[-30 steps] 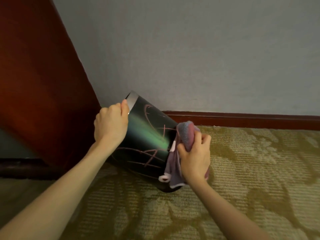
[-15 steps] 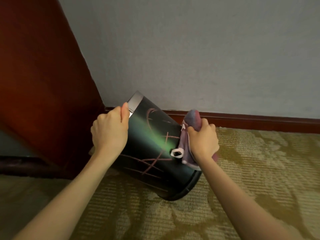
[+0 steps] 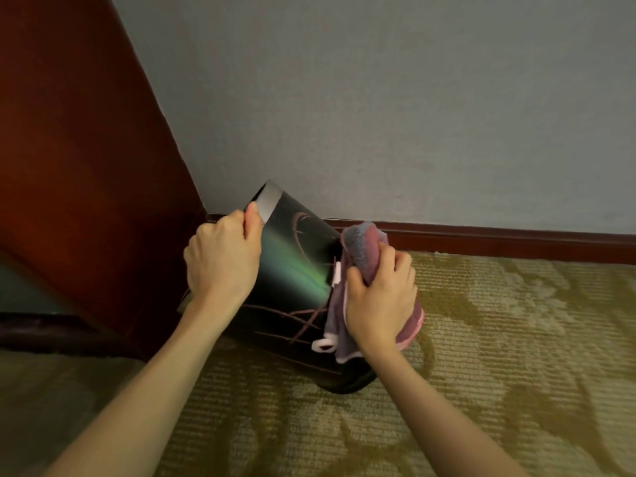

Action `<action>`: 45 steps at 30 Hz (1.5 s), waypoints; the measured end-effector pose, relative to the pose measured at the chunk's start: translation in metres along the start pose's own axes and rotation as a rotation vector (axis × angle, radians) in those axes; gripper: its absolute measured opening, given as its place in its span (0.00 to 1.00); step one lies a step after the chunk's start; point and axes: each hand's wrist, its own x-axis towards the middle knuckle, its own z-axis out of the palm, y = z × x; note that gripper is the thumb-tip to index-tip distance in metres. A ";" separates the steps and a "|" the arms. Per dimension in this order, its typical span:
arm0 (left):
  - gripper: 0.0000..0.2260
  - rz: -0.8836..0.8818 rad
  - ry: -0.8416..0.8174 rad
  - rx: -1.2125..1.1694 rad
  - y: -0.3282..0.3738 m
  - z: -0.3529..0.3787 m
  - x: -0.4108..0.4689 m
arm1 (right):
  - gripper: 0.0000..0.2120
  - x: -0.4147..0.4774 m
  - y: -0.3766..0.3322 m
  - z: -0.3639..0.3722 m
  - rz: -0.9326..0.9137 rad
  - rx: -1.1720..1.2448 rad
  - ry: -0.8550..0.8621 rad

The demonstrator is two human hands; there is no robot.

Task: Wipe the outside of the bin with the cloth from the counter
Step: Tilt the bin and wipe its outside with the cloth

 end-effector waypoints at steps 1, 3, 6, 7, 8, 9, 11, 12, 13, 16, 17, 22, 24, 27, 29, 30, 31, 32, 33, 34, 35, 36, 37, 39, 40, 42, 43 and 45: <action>0.23 0.006 -0.002 -0.006 0.000 -0.001 -0.002 | 0.17 0.005 0.001 0.000 0.000 0.005 -0.019; 0.22 0.020 -0.015 -0.021 -0.002 -0.004 -0.005 | 0.17 0.016 0.002 0.001 0.020 0.011 -0.063; 0.21 0.041 -0.024 -0.041 -0.002 -0.009 -0.010 | 0.16 0.040 0.004 0.006 0.108 -0.004 -0.143; 0.20 0.046 -0.024 -0.040 -0.002 -0.010 -0.012 | 0.15 0.049 0.004 0.008 0.147 -0.014 -0.180; 0.20 0.051 -0.027 -0.036 -0.001 -0.011 -0.013 | 0.15 0.058 0.005 0.010 0.193 -0.023 -0.224; 0.20 0.058 -0.035 -0.035 0.000 -0.012 -0.015 | 0.14 0.066 0.006 0.012 0.240 -0.026 -0.268; 0.21 0.075 -0.051 -0.033 0.002 -0.013 -0.017 | 0.15 0.077 0.009 0.014 0.316 -0.019 -0.348; 0.22 0.078 -0.054 -0.025 0.004 -0.012 -0.017 | 0.15 0.079 0.011 0.015 0.337 -0.017 -0.370; 0.22 0.076 -0.050 -0.011 0.005 -0.012 -0.017 | 0.14 0.080 0.012 0.015 0.344 -0.022 -0.377; 0.24 0.077 -0.030 0.020 0.010 -0.009 -0.018 | 0.14 0.071 0.012 0.013 0.295 -0.052 -0.329; 0.25 0.082 -0.031 0.024 0.012 -0.008 -0.019 | 0.15 0.066 0.011 0.011 0.277 -0.058 -0.296; 0.25 0.073 -0.031 0.033 0.025 -0.003 -0.012 | 0.17 0.030 -0.001 -0.003 0.206 -0.032 -0.064; 0.24 0.060 -0.039 0.049 0.029 0.001 -0.005 | 0.18 0.008 -0.010 -0.005 0.149 -0.040 0.020; 0.24 0.053 -0.039 0.064 0.029 0.003 0.001 | 0.20 -0.017 -0.021 -0.003 0.046 -0.081 0.087; 0.23 0.062 -0.031 0.049 0.026 0.002 0.000 | 0.19 -0.022 -0.023 -0.003 0.007 -0.087 0.103; 0.23 0.073 -0.030 0.040 0.025 0.001 -0.002 | 0.19 -0.021 -0.022 -0.004 0.002 -0.085 0.109; 0.23 0.082 -0.029 0.030 0.024 0.000 -0.004 | 0.19 -0.019 -0.022 -0.004 0.001 -0.081 0.109; 0.23 0.084 -0.029 0.021 0.023 -0.001 -0.006 | 0.18 -0.015 -0.021 -0.005 0.001 -0.074 0.102; 0.22 0.079 -0.030 0.014 0.022 -0.002 -0.007 | 0.18 -0.011 -0.021 -0.005 0.001 -0.065 0.088; 0.22 0.072 -0.035 0.008 0.022 -0.003 -0.007 | 0.17 -0.006 -0.021 -0.005 0.005 -0.056 0.071; 0.22 0.066 -0.042 0.003 0.021 -0.004 -0.008 | 0.16 -0.001 -0.022 -0.005 0.012 -0.046 0.054; 0.23 0.063 -0.053 -0.005 0.020 -0.005 -0.008 | 0.15 0.005 -0.022 -0.005 0.025 -0.037 0.032; 0.23 0.063 -0.065 -0.016 0.019 -0.007 -0.009 | 0.15 0.012 -0.022 -0.004 0.044 -0.030 0.002; 0.24 0.074 -0.079 -0.038 0.018 -0.009 -0.012 | 0.15 0.027 -0.021 -0.002 0.086 -0.032 -0.071; 0.24 0.083 -0.079 -0.046 0.016 -0.011 -0.015 | 0.15 0.035 -0.020 0.000 0.102 -0.039 -0.106; 0.23 0.103 -0.080 -0.060 0.014 -0.014 -0.020 | 0.16 0.051 -0.017 0.003 0.140 -0.042 -0.182; 0.22 0.115 -0.082 -0.066 0.012 -0.015 -0.024 | 0.16 0.058 -0.015 0.006 0.165 -0.039 -0.227; 0.23 0.138 -0.086 -0.076 0.009 -0.018 -0.030 | 0.17 0.072 -0.011 0.010 0.225 -0.029 -0.324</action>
